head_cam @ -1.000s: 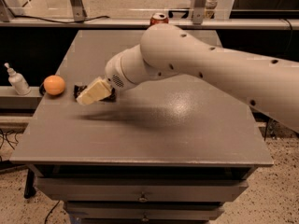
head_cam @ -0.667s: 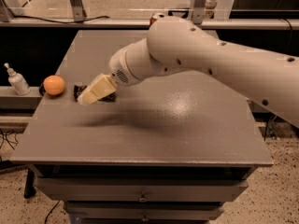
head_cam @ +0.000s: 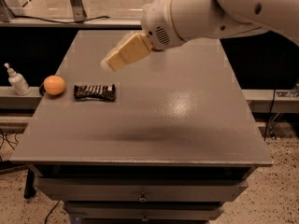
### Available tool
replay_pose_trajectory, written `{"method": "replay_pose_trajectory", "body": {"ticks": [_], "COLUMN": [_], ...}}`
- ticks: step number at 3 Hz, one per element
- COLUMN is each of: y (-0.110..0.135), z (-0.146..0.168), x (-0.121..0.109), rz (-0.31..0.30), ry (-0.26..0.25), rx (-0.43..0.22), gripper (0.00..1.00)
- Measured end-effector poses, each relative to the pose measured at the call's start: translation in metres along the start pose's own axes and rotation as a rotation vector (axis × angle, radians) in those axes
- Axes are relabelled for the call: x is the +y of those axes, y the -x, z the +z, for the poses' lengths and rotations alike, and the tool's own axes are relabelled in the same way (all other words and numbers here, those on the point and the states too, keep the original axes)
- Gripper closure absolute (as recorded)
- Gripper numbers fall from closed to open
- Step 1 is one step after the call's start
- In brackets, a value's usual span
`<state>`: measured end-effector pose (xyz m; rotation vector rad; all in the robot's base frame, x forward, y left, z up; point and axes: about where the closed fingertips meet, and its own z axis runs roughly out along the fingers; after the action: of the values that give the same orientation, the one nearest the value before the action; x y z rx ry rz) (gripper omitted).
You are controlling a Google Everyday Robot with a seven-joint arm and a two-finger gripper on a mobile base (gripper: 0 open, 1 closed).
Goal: Move rxbar chocolate near orange
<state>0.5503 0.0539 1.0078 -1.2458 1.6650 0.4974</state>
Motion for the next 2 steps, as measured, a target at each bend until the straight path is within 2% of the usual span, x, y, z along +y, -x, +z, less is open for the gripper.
{"method": "replay_pose_trajectory", "body": {"ticks": [1, 2], "y": [0.000, -0.001], "z": [0.001, -0.014], "x": [0.001, -0.013], "rz": [0.001, -0.048], "ry": [0.000, -0.021], "rx": [0.001, 0.012], "gripper": [0.00, 0.00]}}
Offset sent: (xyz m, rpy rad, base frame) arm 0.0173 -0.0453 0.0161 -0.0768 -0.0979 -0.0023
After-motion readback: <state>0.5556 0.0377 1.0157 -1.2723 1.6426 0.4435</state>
